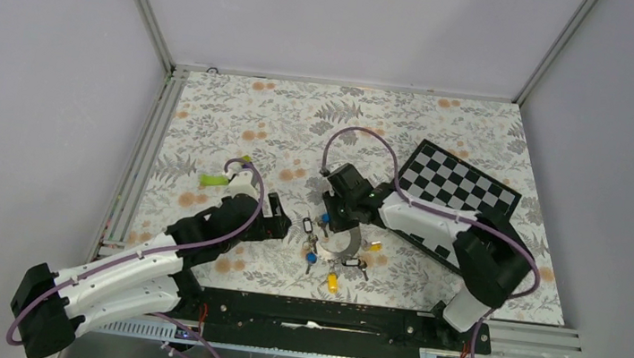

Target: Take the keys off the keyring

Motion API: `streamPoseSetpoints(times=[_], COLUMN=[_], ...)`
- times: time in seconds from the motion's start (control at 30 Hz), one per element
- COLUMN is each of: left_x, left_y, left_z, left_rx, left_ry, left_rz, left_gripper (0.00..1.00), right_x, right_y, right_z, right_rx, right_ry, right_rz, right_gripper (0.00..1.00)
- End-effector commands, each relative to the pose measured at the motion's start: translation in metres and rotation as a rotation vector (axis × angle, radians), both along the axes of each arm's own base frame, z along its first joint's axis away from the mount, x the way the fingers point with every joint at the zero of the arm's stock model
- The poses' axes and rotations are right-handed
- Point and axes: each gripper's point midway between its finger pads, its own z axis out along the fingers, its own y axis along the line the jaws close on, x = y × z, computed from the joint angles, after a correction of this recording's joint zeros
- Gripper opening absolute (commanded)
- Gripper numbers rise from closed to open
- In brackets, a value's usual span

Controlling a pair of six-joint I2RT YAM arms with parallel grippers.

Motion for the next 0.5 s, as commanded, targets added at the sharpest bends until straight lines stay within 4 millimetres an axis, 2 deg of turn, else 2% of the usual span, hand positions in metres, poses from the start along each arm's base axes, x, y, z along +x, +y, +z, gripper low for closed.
streamPoseSetpoints(times=[0.0,0.1,0.17,0.2,0.23,0.3,0.37,0.47], left_x=[0.005,0.005,0.006,0.006,0.006,0.007,0.008,0.007], left_y=[-0.001,0.002,0.003,0.004,0.004,0.004,0.003,0.002], left_z=[0.013,0.016,0.018,0.018,0.018,0.018,0.018,0.017], left_rx=[-0.023,-0.023,-0.023,-0.022,-0.02,-0.016,-0.015,-0.027], left_ry=[-0.033,-0.048,-0.056,-0.057,-0.057,-0.055,-0.054,-0.047], left_rz=[0.007,0.019,0.022,0.022,0.023,0.024,0.026,0.031], left_gripper=[0.95,0.95,0.95,0.95,0.95,0.95,0.95,0.95], right_x=[-0.011,-0.039,-0.064,-0.08,-0.091,-0.11,-0.117,-0.102], right_y=[0.011,0.024,0.024,0.029,0.024,0.029,0.023,0.014], right_z=[0.051,0.076,0.082,0.087,0.086,0.101,0.11,0.116], right_rx=[0.152,0.314,0.379,0.432,0.446,0.544,0.606,0.576], right_ry=[-0.053,-0.06,-0.109,-0.156,-0.216,-0.417,-0.576,-0.667], right_rz=[0.038,0.207,0.379,0.487,0.583,0.761,0.818,0.731], right_gripper=[0.29,0.36,0.49,0.55,0.58,0.7,0.79,0.83])
